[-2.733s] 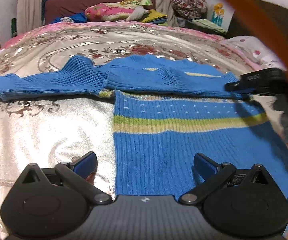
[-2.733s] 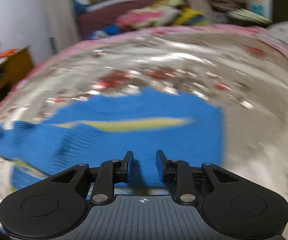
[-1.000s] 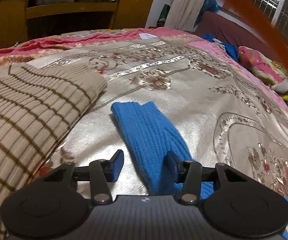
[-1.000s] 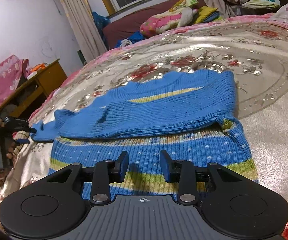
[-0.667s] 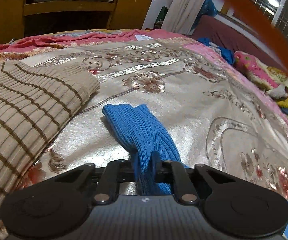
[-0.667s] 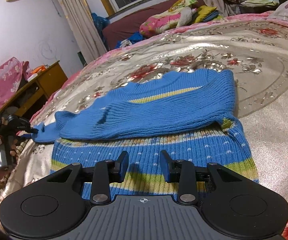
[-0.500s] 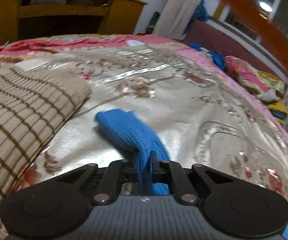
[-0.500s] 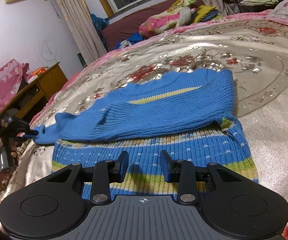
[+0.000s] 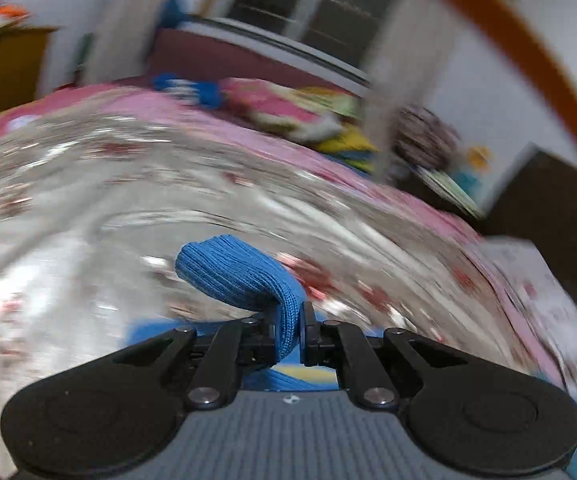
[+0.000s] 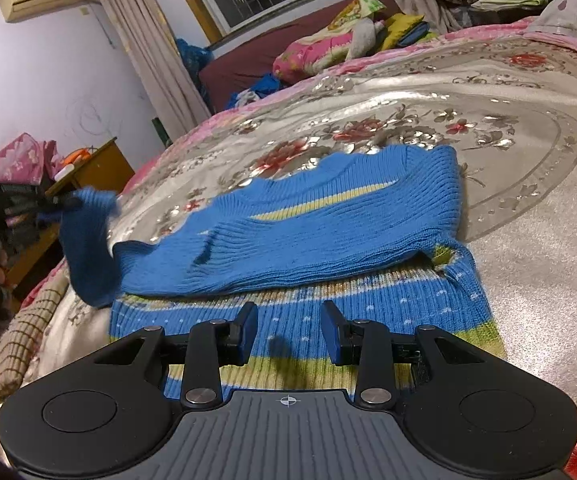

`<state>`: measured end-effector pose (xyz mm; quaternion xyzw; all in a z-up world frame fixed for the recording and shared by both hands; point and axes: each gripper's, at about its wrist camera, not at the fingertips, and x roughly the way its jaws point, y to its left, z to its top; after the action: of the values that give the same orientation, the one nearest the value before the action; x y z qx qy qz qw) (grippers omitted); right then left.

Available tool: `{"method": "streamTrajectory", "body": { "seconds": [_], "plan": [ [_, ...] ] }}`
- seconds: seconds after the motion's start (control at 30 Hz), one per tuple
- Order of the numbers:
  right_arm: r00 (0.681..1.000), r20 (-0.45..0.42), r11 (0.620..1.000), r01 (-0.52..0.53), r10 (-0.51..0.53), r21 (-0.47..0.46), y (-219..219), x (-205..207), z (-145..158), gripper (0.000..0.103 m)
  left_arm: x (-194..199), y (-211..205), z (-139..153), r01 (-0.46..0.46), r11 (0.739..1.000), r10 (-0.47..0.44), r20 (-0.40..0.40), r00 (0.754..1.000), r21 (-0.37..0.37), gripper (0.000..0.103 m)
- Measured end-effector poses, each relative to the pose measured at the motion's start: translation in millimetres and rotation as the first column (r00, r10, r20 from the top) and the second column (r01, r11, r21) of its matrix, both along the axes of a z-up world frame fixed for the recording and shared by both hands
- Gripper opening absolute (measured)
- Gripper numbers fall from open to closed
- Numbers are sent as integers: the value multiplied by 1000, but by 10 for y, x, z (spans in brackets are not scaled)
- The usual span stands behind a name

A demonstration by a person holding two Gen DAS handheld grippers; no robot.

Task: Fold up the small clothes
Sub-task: 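Fold the held sleeve across the sweater body with the left gripper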

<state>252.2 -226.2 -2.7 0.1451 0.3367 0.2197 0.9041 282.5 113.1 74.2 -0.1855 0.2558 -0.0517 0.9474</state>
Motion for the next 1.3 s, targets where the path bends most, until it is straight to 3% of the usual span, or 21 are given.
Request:
{"method": "streamTrajectory", "body": {
  "seconds": [0.13,0.2,0.3,0.4,0.53,0.67,0.9,1.13,1.3],
  "plan": [
    [1000,-13,1000,3,-3,5,-28,15,-10,35,58,-648,-190,145,979,-139,-51,989,146,15],
    [1000,-22,1000,5,-4,14,-51,28,-19,35,48,-917,-330,215,950,-198,-96,976,227,15],
    [1000,-19,1000,11,-11,13,-82,34,-5,35,-60,-1158,-453,268,907,-238,-130,962,326,17],
    [1000,-18,1000,19,-19,20,-125,41,8,35,-207,-1230,-490,286,890,-248,-150,957,356,24],
    [1000,-21,999,23,-23,28,-151,50,6,35,-393,-1072,-552,263,904,-221,-157,963,338,35],
    [999,-35,999,14,-13,36,-135,53,-7,35,-530,-868,-686,244,928,-200,-178,964,282,36],
    [998,-66,997,30,-25,76,-82,90,-2,39,-753,-610,-795,244,940,-209,-161,965,240,38],
    [987,-137,979,103,-79,174,32,381,111,41,-854,-291,-884,199,976,-187,-135,973,84,39],
    [966,-222,972,174,-136,158,146,594,88,41,-905,-224,-912,226,969,-213,-132,968,99,40]
  ]
}}
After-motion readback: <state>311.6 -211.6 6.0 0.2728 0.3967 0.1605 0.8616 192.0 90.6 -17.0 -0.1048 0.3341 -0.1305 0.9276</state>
